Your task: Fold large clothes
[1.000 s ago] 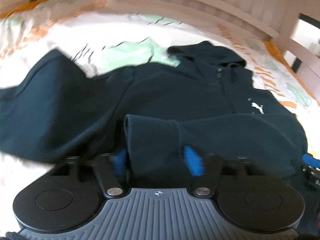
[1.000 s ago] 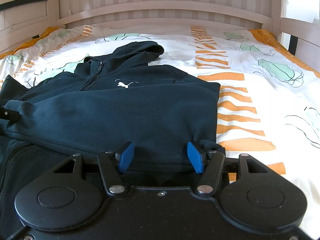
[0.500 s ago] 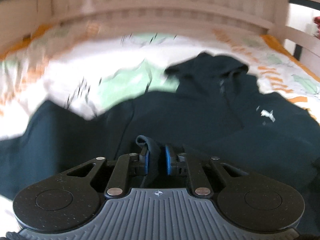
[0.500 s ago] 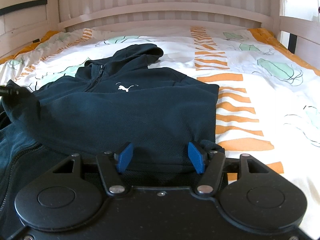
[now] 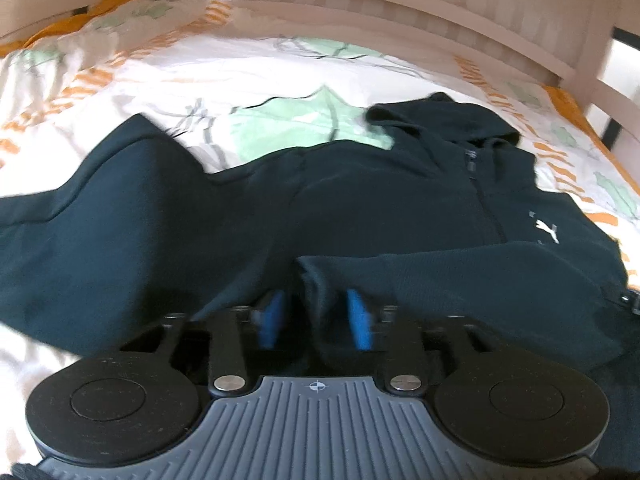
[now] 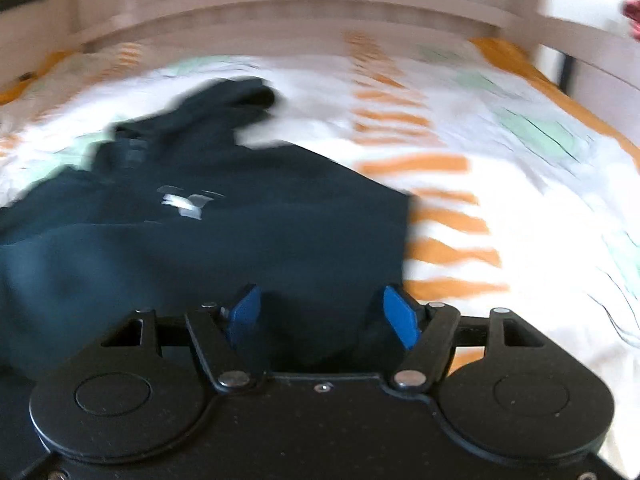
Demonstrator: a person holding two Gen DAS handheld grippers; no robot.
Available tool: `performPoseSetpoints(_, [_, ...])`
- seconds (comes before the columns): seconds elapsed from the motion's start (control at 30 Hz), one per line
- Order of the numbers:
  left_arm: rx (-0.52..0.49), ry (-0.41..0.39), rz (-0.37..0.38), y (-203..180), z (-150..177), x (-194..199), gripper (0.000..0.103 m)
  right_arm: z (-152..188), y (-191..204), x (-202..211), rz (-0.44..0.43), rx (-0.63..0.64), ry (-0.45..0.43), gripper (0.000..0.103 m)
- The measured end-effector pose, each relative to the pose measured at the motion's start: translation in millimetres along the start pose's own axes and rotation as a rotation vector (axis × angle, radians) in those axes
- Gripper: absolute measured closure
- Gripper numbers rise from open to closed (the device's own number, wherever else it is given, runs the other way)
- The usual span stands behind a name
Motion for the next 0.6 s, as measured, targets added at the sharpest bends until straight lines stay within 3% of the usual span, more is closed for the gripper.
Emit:
performPoseSetpoints(0.17, [-0.003, 0.028, 0.011, 6, 2, 6, 0.048, 0, 3, 12, 0.064, 0.060, 0.012, 0.027])
performPoseSetpoints(0.27, [-0.011, 0.023, 0.041, 6, 3, 17, 0.031, -1, 8, 29, 0.076, 0.058, -0.006, 0.022])
performPoseSetpoints(0.33, [-0.008, 0.012, 0.063, 9, 2, 28, 0.017, 0, 14, 47, 0.058, 0.049, -0.040, 0.007])
performPoseSetpoints(0.43, [-0.003, -0.035, 0.064, 19, 0, 46, 0.007, 5, 29, 72, 0.019, 0.067, -0.085, 0.001])
performPoseSetpoints(0.6, [0.067, -0.071, 0.027, 57, -10, 65, 0.006, 15, 63, 96, -0.061, 0.083, -0.095, 0.001])
Point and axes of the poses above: each gripper's, at about its wrist camera, not at the fingertips, and x roughly against the way its jaws point, y to its left, z to its underside, the point moved 5 cm from there along -x, roughly the way its jaws point, and after that the axes turned 15 degrees about x, right-handed, at the moved point
